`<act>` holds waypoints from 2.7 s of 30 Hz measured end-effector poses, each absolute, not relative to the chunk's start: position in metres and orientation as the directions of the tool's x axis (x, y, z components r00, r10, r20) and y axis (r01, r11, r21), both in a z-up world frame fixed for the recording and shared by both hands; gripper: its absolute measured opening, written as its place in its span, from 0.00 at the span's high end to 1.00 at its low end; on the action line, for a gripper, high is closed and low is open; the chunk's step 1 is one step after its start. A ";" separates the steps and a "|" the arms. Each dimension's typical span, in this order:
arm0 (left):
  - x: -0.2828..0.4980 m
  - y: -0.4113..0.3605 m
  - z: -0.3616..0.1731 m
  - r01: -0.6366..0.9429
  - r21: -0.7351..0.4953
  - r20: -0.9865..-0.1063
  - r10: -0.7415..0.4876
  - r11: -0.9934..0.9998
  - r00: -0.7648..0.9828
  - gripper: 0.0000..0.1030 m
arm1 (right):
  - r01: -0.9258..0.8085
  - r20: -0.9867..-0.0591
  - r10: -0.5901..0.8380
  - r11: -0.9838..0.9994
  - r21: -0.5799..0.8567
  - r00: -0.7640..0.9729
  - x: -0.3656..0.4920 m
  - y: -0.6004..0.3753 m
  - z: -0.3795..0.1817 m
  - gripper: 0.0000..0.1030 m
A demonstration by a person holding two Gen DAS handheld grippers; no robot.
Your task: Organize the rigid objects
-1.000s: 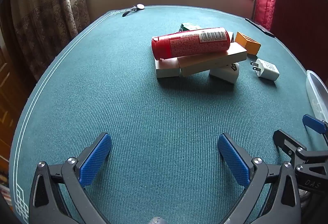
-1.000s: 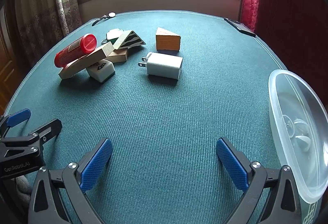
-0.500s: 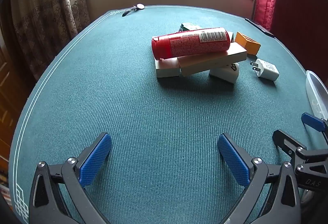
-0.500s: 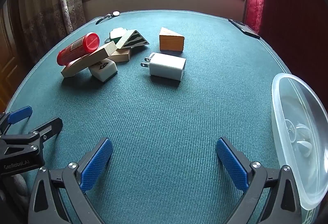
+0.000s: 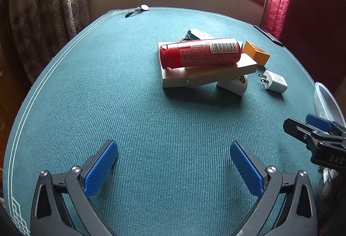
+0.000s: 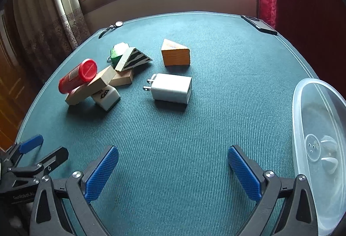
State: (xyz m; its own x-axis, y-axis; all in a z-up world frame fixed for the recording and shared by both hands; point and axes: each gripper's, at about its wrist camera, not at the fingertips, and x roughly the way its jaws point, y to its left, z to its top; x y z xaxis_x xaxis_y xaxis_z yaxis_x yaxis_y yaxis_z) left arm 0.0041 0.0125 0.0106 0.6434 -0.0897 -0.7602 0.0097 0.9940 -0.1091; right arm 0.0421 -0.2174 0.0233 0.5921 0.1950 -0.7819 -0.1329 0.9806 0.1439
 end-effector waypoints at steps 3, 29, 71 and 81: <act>0.012 0.020 0.021 -0.012 -0.152 -0.743 -0.107 0.988 0.661 0.00 | -0.114 -0.777 0.206 0.979 0.172 0.595 0.055 -0.217 0.029 0.01; 0.090 0.003 0.050 0.007 -0.191 -0.674 -0.136 0.982 0.726 0.00 | -0.087 -0.748 0.180 0.983 0.161 0.639 0.096 -0.195 0.024 0.17; 0.065 -0.006 0.063 -0.002 -0.105 -0.588 -0.060 0.994 0.807 0.07 | -0.066 -0.664 0.161 0.984 0.166 0.730 0.077 -0.205 0.035 0.54; 0.039 -0.025 0.082 0.016 -0.079 -0.543 -0.057 0.997 0.838 0.07 | -0.066 -0.626 0.154 0.985 0.162 0.764 0.061 -0.216 0.061 0.53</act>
State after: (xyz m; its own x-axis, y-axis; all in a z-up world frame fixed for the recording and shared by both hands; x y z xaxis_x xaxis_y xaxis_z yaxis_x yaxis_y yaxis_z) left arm 0.0385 -0.0252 0.0815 0.8375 -0.0567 -0.5435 0.0165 0.9968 -0.0786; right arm 0.0614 -0.2159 0.0606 0.7644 0.1536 -0.6262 -0.0656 0.9847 0.1615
